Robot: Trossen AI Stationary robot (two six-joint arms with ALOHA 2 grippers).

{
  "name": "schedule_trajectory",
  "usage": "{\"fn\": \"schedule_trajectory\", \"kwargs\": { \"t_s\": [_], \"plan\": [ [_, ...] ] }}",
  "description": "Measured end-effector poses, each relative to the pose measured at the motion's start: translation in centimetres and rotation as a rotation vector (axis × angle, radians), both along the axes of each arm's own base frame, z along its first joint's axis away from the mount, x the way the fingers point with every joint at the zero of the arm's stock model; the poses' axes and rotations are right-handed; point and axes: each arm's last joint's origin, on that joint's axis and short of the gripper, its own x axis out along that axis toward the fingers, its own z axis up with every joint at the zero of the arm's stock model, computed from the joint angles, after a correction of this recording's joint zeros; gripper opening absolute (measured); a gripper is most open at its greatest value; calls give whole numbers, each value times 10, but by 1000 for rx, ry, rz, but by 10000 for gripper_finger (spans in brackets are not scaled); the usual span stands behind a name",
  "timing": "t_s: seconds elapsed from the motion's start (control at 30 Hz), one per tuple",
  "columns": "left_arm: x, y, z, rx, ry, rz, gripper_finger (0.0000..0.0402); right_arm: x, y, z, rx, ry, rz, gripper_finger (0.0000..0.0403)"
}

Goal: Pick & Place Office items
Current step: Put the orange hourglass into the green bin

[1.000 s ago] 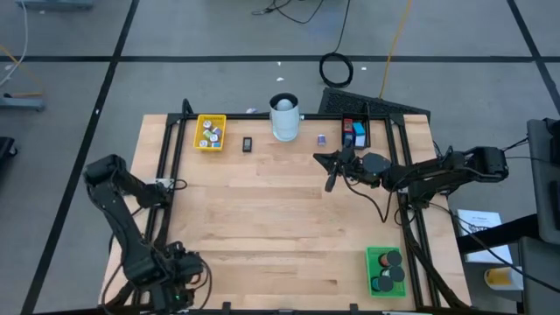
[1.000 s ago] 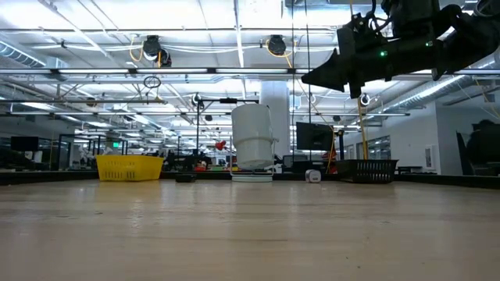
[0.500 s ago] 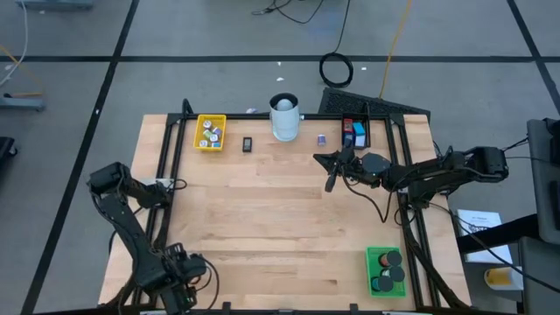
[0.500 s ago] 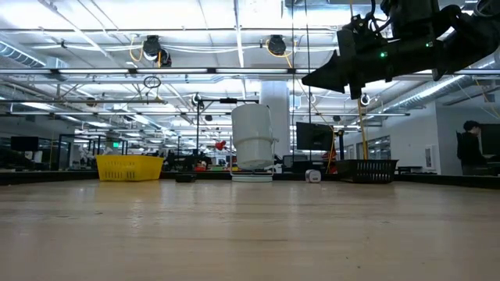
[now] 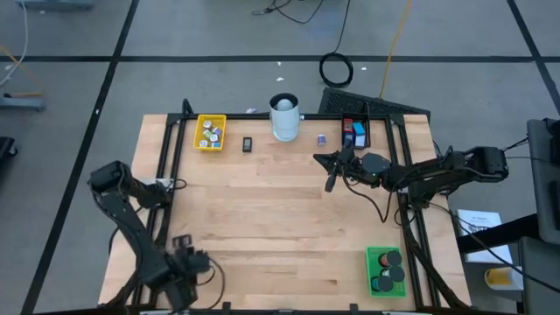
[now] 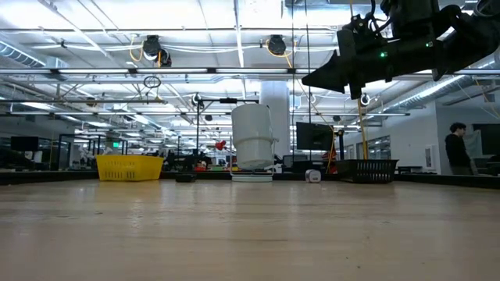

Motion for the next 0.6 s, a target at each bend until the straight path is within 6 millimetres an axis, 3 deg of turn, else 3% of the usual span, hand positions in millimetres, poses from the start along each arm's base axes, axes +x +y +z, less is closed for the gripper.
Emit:
{"fn": "schedule_trajectory", "kwargs": {
  "t_s": [0.17, 0.37, 0.47, 0.6],
  "plan": [
    [37, 40, 14, 97, -92, -173, 215, 0, 0, 0, 7, -3, 0, 2],
    [116, 111, 14, 33, -200, -338, 215, 0, 0, 0, 3, -2, -1, 2],
    [146, 143, 9, -27, -272, -380, 215, 0, 0, 0, 0, -1, 0, 2],
    [174, 168, 11, -1, -298, -414, 215, 0, 0, 0, -16, 7, 0, 2]
  ]
}}
